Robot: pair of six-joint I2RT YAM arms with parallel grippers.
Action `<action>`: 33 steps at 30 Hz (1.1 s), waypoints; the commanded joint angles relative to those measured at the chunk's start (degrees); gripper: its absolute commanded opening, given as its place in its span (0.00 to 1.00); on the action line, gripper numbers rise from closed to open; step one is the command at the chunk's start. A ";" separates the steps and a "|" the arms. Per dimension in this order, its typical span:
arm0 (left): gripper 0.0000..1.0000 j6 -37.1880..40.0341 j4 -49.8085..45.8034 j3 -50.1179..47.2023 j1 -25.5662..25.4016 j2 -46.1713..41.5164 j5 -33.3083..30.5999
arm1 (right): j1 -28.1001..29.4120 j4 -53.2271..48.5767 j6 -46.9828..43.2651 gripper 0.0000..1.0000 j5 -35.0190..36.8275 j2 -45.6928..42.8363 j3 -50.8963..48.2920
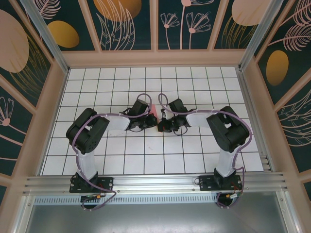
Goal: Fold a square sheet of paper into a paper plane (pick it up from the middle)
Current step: Fold the wing for the fifth time at the center of the table.
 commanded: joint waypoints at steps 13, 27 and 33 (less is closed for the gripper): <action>0.16 6.63 -9.17 6.83 0.69 3.75 -7.62 | -2.09 -2.64 0.76 0.00 1.15 1.34 -5.14; 0.15 7.43 -7.73 6.52 1.08 4.26 -4.20 | -2.61 0.60 0.65 0.00 -2.81 -3.63 1.66; 0.14 7.29 -7.58 6.52 1.07 4.28 -3.85 | -2.67 -0.03 0.07 0.00 -0.17 1.04 4.07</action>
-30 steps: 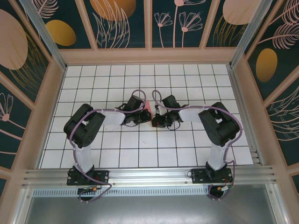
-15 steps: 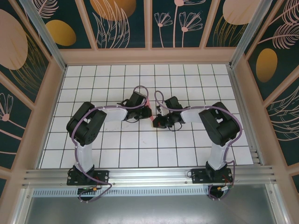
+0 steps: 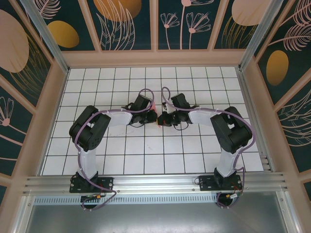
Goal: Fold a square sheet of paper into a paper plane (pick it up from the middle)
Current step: Fold the wing for the fifth time at the center of the table.
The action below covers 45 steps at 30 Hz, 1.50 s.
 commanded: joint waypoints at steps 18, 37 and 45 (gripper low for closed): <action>0.17 2.13 -2.52 1.13 0.46 1.77 -1.01 | -2.08 -4.91 -2.75 0.00 6.00 8.39 -1.41; 0.18 2.66 -2.01 3.47 5.42 3.26 2.16 | 5.54 -15.99 -9.51 0.00 24.00 11.47 3.90; 0.18 3.27 -2.15 5.00 8.32 4.43 2.96 | 7.39 -17.75 -10.79 0.00 27.84 13.29 4.60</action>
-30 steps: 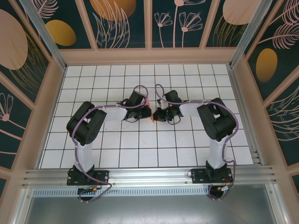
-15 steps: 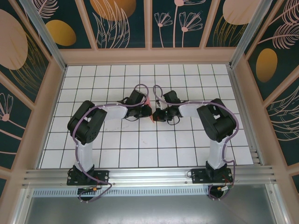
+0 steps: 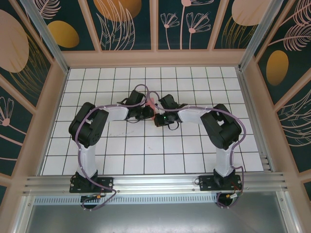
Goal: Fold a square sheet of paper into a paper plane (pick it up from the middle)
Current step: Fold the wing for the fifth time at the center of the table.
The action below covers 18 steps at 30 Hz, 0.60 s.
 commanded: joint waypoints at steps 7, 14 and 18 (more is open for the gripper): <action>0.20 2.39 -1.42 4.56 4.13 3.88 -3.29 | 1.04 -10.93 -1.98 0.00 7.77 7.39 -3.70; 0.23 2.84 -1.86 6.04 5.23 4.57 -4.16 | 0.95 -10.76 -1.87 0.00 8.03 7.80 -3.96; 0.25 3.02 -2.47 6.87 6.19 5.21 -5.59 | 0.96 -10.58 -1.83 0.00 8.04 7.84 -4.14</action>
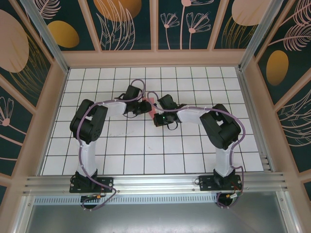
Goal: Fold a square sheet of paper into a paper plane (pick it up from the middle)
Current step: Fold the wing for the fifth time at the center of the table.
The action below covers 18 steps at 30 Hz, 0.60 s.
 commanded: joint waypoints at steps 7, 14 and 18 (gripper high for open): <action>0.36 0.68 -4.63 4.23 3.51 1.94 -12.00 | -0.33 -10.04 -1.40 0.00 4.71 5.62 -4.60; 0.56 1.58 -8.12 8.33 3.65 -1.38 -16.94 | -0.62 -7.08 -1.20 0.01 -1.01 2.10 -1.76; 0.65 0.84 -6.91 5.59 3.66 -5.77 -18.47 | -2.64 -2.56 2.10 0.12 -4.72 -2.53 -0.81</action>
